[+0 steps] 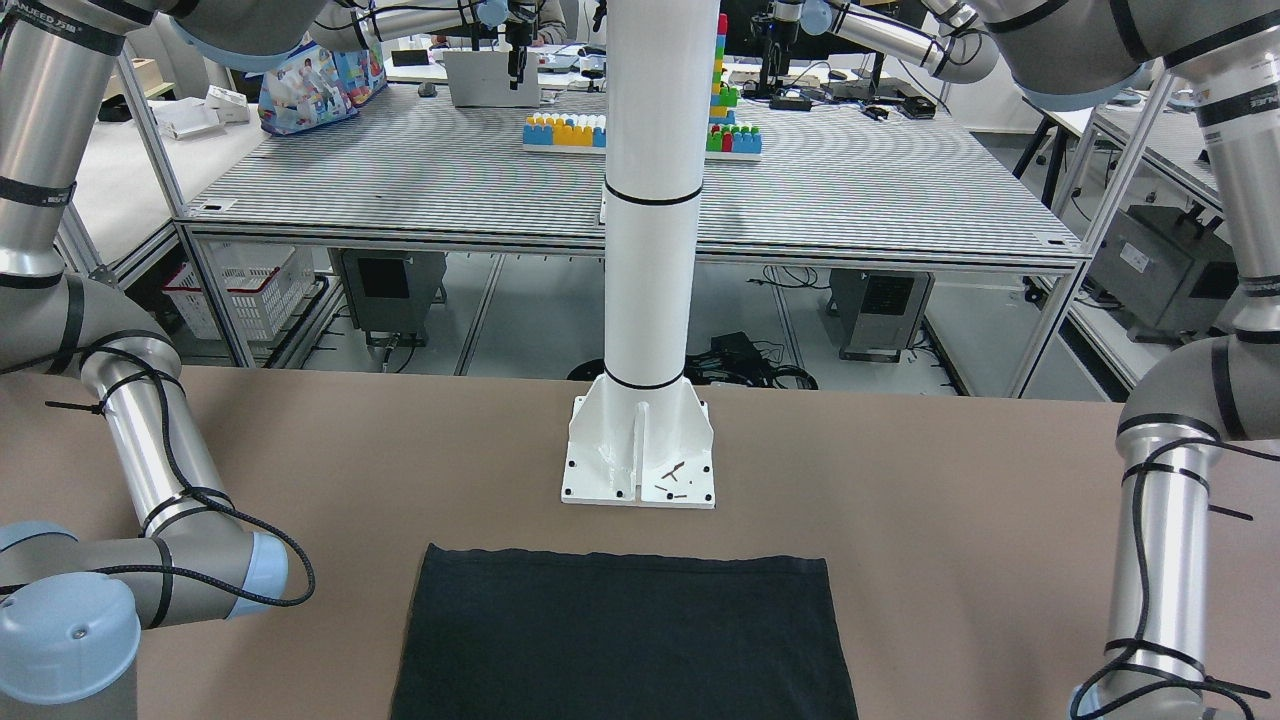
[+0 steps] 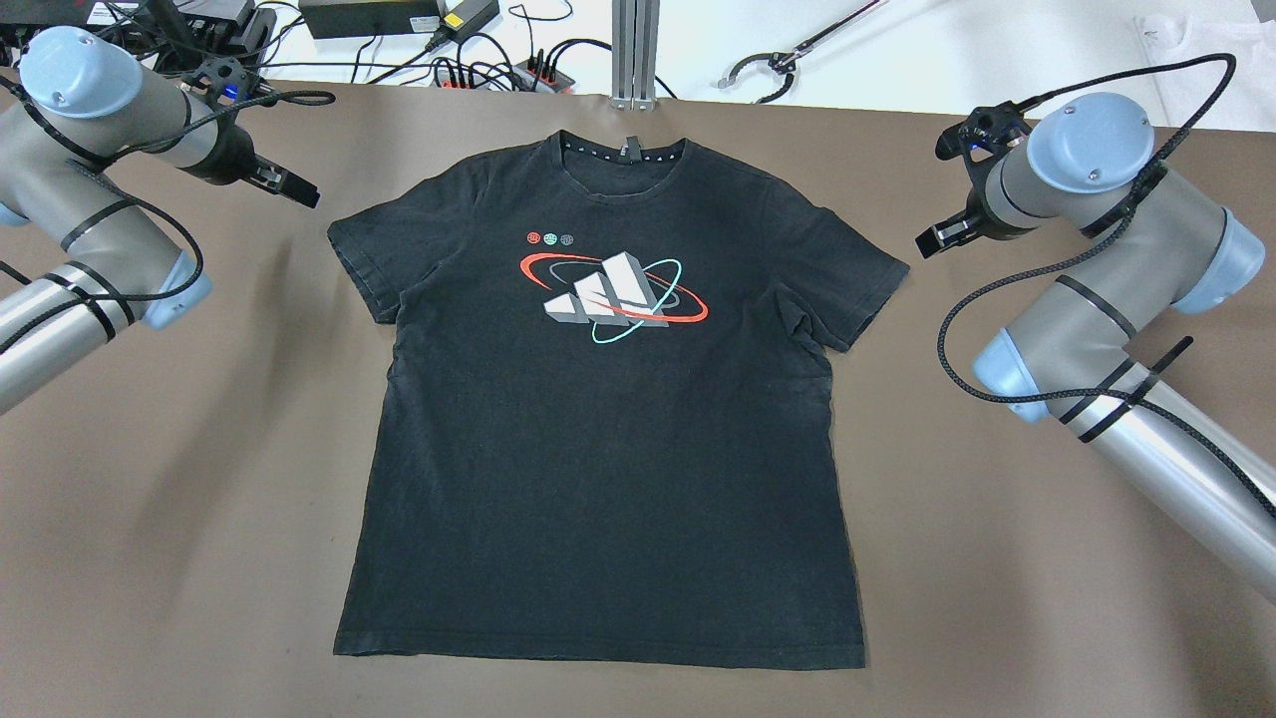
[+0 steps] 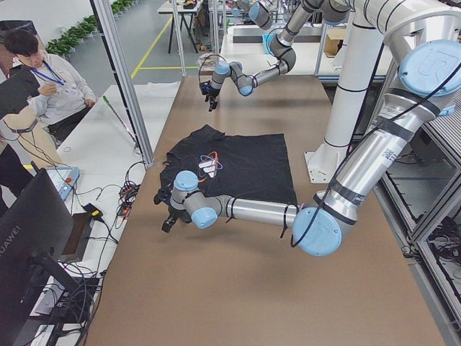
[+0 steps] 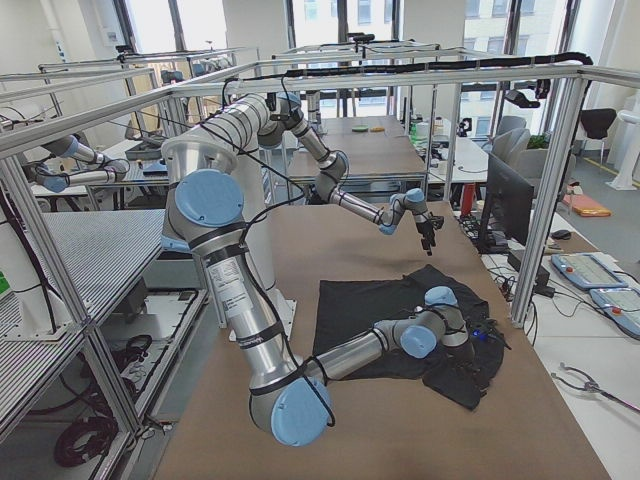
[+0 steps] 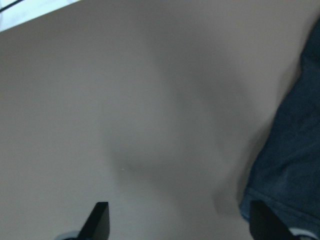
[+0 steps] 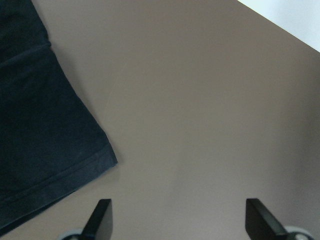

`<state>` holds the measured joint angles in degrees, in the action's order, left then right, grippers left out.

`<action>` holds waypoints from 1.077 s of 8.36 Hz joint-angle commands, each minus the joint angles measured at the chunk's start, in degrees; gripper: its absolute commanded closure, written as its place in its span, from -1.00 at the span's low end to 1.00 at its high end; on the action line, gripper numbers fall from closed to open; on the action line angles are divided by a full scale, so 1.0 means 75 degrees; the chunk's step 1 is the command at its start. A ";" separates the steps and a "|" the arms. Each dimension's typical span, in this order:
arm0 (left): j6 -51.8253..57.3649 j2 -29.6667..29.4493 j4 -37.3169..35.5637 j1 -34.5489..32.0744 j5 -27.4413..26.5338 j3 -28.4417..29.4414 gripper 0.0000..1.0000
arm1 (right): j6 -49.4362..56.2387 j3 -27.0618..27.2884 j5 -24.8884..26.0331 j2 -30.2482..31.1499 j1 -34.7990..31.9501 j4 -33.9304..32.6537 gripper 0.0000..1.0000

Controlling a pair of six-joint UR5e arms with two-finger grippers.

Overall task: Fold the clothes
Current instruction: 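Move both grippers toward the shirt's sleeves near the collar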

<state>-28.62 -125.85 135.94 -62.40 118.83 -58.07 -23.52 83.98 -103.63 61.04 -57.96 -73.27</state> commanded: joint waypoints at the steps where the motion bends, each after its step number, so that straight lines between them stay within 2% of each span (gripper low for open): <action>1: -0.0250 -0.0095 0.0215 0.0269 0.0012 0.0172 -1.00 | -0.0004 0.0005 0.0001 -0.0006 0.0052 0.0007 -0.88; 4: -0.0250 -0.0118 0.0262 0.0304 0.0000 0.0393 -1.00 | -0.0004 0.0029 0.0001 0.0006 0.0133 0.0007 -0.88; 6: -0.0262 -0.0223 0.0857 0.0328 -0.0011 0.0943 -1.00 | -0.0004 0.0029 0.0001 0.0005 0.0157 0.0030 -0.88; 8: -0.0774 -0.0410 0.0871 0.0421 0.0012 0.0992 -0.99 | 0.0007 0.0017 0.0001 -0.0006 0.0157 0.0030 -0.88; 9: -0.0928 -0.0470 0.0871 0.0503 0.0024 0.0992 -0.84 | -0.0004 0.0017 0.0001 0.0005 0.0157 0.0065 -0.88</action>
<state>-32.64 -128.26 142.10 -59.60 118.85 -51.05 -23.52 84.14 -103.62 61.03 -56.81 -73.03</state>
